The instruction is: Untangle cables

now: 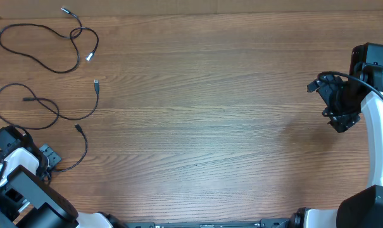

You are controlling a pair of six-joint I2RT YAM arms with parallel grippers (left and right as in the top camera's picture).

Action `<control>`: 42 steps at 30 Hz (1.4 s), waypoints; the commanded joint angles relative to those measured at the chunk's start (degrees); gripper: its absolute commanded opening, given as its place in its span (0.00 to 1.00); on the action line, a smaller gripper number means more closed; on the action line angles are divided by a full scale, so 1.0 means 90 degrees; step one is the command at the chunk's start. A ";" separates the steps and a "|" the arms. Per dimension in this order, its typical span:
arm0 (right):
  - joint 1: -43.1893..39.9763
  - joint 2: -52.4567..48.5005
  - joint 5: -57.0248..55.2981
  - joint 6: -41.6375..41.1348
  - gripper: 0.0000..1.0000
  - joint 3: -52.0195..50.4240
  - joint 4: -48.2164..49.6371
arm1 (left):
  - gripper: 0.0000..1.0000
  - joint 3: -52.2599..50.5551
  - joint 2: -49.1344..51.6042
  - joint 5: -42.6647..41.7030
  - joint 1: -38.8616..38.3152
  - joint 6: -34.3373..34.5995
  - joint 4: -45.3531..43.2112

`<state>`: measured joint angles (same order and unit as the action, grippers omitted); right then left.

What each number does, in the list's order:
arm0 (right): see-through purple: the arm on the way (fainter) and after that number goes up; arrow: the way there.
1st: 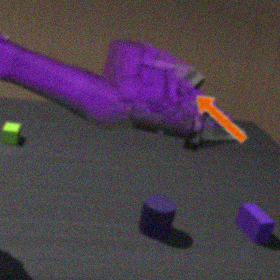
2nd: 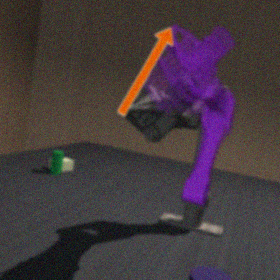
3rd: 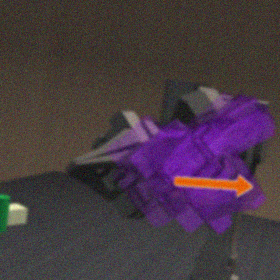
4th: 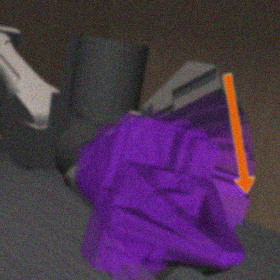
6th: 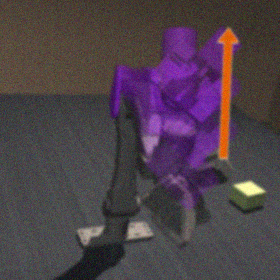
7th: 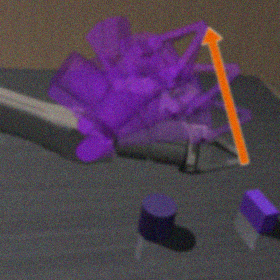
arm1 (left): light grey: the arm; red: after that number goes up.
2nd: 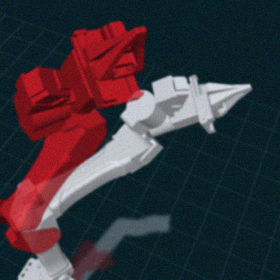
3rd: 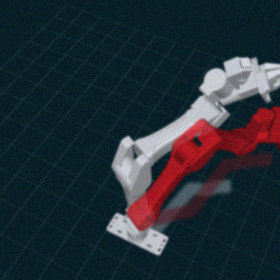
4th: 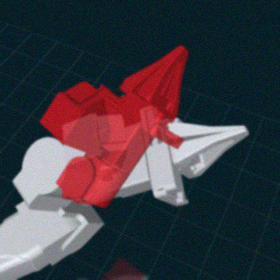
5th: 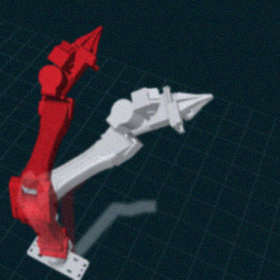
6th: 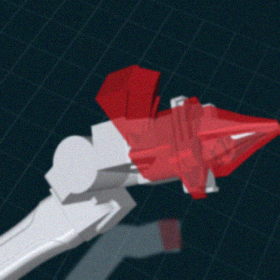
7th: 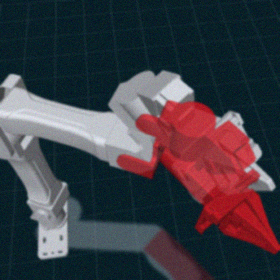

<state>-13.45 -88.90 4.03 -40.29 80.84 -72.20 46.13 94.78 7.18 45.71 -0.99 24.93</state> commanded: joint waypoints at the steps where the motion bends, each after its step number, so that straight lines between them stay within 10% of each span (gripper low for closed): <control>1: -0.0015 -0.0019 -0.0063 -0.0024 1.00 0.0056 0.0012 | 0.04 -0.0197 0.0301 -0.0474 -0.0083 -0.0818 0.0051; 35: -0.0015 -0.0019 -0.0061 -0.0024 1.00 0.0056 0.0012 | 0.05 -0.0189 0.0301 -0.0100 0.0585 -0.0202 0.0005; 40: -0.0015 -0.0019 -0.0063 -0.0024 1.00 0.0056 0.0012 | 0.55 -0.0138 0.0301 -0.0097 0.0585 -0.0199 -0.0012; 42: -0.0015 -0.0019 -0.0063 -0.0024 1.00 0.0056 0.0012 | 0.94 -0.0066 0.0299 -0.0155 0.0585 -0.0194 0.0034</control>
<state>-13.47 -88.90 4.03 -40.27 80.84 -72.20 46.65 94.89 8.82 51.18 -2.02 23.94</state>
